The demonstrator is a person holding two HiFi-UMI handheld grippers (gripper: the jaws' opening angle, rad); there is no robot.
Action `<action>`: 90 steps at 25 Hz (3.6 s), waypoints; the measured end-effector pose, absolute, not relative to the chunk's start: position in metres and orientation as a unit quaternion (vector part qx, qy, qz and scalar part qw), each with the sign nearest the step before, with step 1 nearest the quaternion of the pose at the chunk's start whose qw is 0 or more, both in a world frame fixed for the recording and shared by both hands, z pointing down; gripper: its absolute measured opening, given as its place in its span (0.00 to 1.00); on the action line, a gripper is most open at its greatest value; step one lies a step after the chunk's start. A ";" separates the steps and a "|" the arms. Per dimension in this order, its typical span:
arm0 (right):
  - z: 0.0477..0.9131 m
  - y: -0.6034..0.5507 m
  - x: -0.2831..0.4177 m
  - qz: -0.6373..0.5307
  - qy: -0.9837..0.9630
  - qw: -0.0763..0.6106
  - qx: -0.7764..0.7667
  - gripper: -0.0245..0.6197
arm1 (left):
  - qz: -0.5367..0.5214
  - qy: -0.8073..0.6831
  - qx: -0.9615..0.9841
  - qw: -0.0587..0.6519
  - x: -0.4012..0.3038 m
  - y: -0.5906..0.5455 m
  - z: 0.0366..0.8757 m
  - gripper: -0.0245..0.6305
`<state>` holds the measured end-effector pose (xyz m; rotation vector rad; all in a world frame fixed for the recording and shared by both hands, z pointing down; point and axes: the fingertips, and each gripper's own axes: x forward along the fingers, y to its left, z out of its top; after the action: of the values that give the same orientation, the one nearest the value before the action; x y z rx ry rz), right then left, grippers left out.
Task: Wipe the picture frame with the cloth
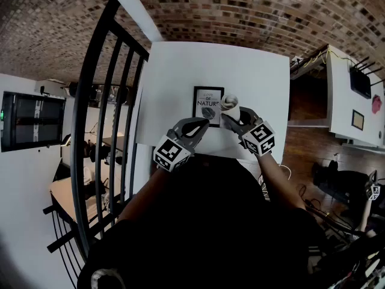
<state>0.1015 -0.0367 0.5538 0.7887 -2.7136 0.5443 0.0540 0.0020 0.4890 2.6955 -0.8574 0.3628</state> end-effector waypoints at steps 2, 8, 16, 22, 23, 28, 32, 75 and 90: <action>0.577 -0.060 0.106 0.193 -0.928 0.163 0.273 0.20 | 0.121 -0.306 0.934 0.137 0.055 -0.006 0.493 0.04; 0.638 -0.114 0.099 0.234 -0.892 0.232 0.310 0.20 | 0.126 -0.298 0.935 0.143 0.046 -0.020 0.511 0.04; 0.712 -0.147 0.089 0.320 -0.819 0.310 0.362 0.20 | 0.130 -0.278 0.939 0.154 0.028 -0.023 0.520 0.04; 0.721 -0.166 0.075 0.325 -0.805 0.324 0.376 0.20 | 0.133 -0.285 0.936 0.160 0.007 -0.008 0.524 0.04; 0.722 -0.168 0.071 0.325 -0.804 0.325 0.377 0.20 | 0.135 -0.287 0.935 0.162 0.002 -0.006 0.525 0.04; 0.747 -0.165 0.077 0.337 -0.773 0.356 0.403 0.20 | 0.136 -0.295 0.931 0.168 -0.017 0.006 0.527 0.04; 0.760 -0.154 0.080 0.354 -0.758 0.373 0.400 0.20 | 0.132 -0.299 0.930 0.167 -0.025 0.010 0.526 0.04; 0.740 -0.143 0.055 0.354 -0.772 0.374 0.372 0.21 | 0.129 -0.268 0.939 0.172 -0.021 -0.001 0.535 0.04; 0.776 -0.134 0.037 0.375 -0.750 0.418 0.349 0.21 | 0.114 -0.296 0.928 0.193 -0.049 -0.005 0.539 0.04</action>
<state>0.0371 -0.1342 0.7764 0.8752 -1.8810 0.9418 -0.0492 -0.0050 0.5385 2.6054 -0.8312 0.3212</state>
